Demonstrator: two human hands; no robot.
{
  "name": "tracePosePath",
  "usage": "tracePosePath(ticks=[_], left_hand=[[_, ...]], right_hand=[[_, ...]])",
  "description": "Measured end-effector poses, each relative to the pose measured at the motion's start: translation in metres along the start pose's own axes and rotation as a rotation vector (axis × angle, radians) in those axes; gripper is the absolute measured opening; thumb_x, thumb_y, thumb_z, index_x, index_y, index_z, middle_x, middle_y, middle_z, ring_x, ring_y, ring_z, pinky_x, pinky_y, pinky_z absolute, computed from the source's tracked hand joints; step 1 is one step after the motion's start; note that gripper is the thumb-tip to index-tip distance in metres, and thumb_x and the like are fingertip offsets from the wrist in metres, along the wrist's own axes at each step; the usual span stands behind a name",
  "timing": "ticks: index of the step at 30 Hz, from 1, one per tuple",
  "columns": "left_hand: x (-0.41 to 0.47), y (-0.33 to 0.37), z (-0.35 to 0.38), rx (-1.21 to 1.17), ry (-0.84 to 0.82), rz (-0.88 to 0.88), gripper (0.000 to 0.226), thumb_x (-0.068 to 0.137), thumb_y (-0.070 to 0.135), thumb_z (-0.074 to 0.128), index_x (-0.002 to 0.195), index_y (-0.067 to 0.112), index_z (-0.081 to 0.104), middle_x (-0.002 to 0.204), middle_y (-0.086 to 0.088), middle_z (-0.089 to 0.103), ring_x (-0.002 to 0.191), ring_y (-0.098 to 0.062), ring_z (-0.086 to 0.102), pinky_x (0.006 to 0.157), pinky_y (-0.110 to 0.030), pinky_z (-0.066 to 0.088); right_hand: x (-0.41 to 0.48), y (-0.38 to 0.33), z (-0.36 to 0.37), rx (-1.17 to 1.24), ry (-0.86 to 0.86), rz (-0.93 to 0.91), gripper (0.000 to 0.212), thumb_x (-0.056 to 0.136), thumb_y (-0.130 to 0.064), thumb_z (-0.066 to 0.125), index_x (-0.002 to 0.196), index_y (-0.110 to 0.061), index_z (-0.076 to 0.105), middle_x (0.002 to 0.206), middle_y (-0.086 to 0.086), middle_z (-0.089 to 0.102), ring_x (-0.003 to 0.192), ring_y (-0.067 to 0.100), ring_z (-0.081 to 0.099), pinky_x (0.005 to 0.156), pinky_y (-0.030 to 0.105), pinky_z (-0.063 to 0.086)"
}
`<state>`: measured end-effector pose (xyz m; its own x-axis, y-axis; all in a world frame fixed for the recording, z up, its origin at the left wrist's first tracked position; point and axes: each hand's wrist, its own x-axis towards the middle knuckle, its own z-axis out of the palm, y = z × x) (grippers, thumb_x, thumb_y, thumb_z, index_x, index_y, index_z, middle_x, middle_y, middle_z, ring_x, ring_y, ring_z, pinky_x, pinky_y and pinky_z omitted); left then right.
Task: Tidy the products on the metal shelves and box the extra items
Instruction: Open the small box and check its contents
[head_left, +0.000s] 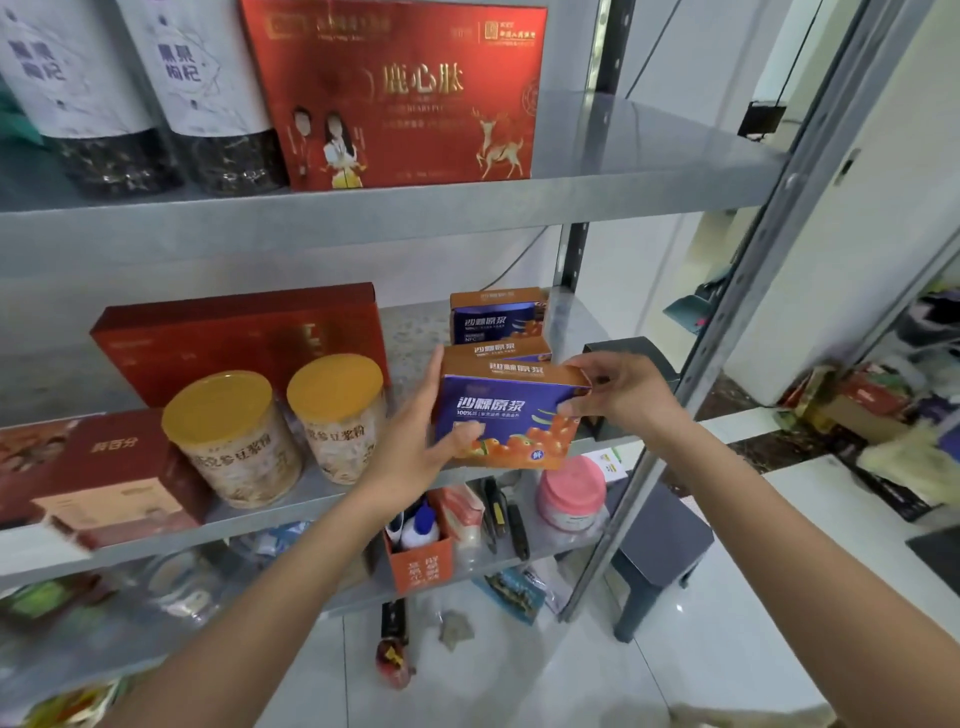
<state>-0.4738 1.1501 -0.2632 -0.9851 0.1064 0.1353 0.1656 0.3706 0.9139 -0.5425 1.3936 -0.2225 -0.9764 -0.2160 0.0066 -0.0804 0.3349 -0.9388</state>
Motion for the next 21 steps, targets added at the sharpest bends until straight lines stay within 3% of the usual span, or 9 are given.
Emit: tracePosePath(ticks=[4,8,11,13,15,16,21], left_hand=[[-0.002,0.007,0.009,-0.274,0.154,-0.003,0.062,0.093,0.043,0.048,0.148,0.044,0.020,0.132,0.011,0.055,0.110,-0.004,0.064,0.085,-0.033,0.058],[-0.001,0.014,0.009,-0.298,0.322,-0.113,0.044,0.102,0.038,0.042,0.143,0.022,0.043,0.119,0.000,0.066,0.088,0.003,0.068,0.065,-0.011,0.050],[-0.001,0.017,0.009,-0.304,0.338,-0.242,0.039,0.101,0.047,0.039,0.131,0.027,0.052,0.105,0.004,0.072,0.078,-0.002,0.070,0.060,-0.015,0.051],[0.001,0.017,0.010,-0.348,0.359,-0.338,0.033,0.100,0.051,0.038,0.121,0.030,0.054,0.092,0.009,0.070,0.068,0.000,0.069,0.052,-0.014,0.050],[0.003,0.016,0.013,-0.391,0.363,-0.420,0.035,0.100,0.054,0.037,0.118,0.030,0.054,0.095,0.007,0.070,0.080,-0.007,0.070,0.062,-0.021,0.053],[0.004,0.016,0.014,-0.394,0.350,-0.451,0.036,0.099,0.055,0.036,0.118,0.030,0.055,0.097,0.006,0.070,0.088,-0.013,0.069,0.068,-0.026,0.052],[0.003,0.018,0.014,-0.298,0.242,-0.484,0.038,0.099,0.055,0.036,0.122,0.028,0.052,0.103,0.005,0.069,0.093,-0.015,0.067,0.070,-0.027,0.049]], right_hand=[[-0.013,-0.005,0.001,0.206,-0.036,0.054,0.034,0.071,0.003,0.080,0.097,-0.016,0.069,0.075,-0.012,0.074,0.067,0.001,0.069,0.058,0.013,0.051],[-0.023,-0.004,0.014,0.302,-0.021,0.121,0.037,0.077,-0.022,0.076,0.110,-0.006,0.069,0.089,0.000,0.075,0.078,0.015,0.071,0.073,0.025,0.056],[-0.033,-0.002,0.026,0.405,0.003,0.138,0.042,0.089,-0.032,0.063,0.124,-0.009,0.061,0.095,-0.001,0.075,0.077,0.014,0.070,0.069,0.029,0.057],[-0.042,0.002,0.032,0.581,-0.097,0.178,0.060,0.087,-0.036,0.064,0.141,-0.018,0.045,0.119,0.005,0.069,0.095,0.021,0.070,0.070,0.033,0.058],[-0.050,0.005,0.040,0.671,-0.191,0.226,0.077,0.081,-0.034,0.073,0.146,-0.023,0.033,0.128,0.008,0.065,0.106,0.027,0.067,0.074,0.037,0.058],[-0.054,0.005,0.044,0.687,-0.205,0.241,0.076,0.079,-0.032,0.074,0.144,-0.021,0.036,0.125,0.008,0.066,0.103,0.026,0.069,0.073,0.036,0.058],[-0.066,-0.002,0.059,0.773,-0.024,0.201,0.061,0.076,-0.015,0.077,0.130,-0.010,0.050,0.108,0.010,0.073,0.088,0.022,0.072,0.067,0.030,0.058]])
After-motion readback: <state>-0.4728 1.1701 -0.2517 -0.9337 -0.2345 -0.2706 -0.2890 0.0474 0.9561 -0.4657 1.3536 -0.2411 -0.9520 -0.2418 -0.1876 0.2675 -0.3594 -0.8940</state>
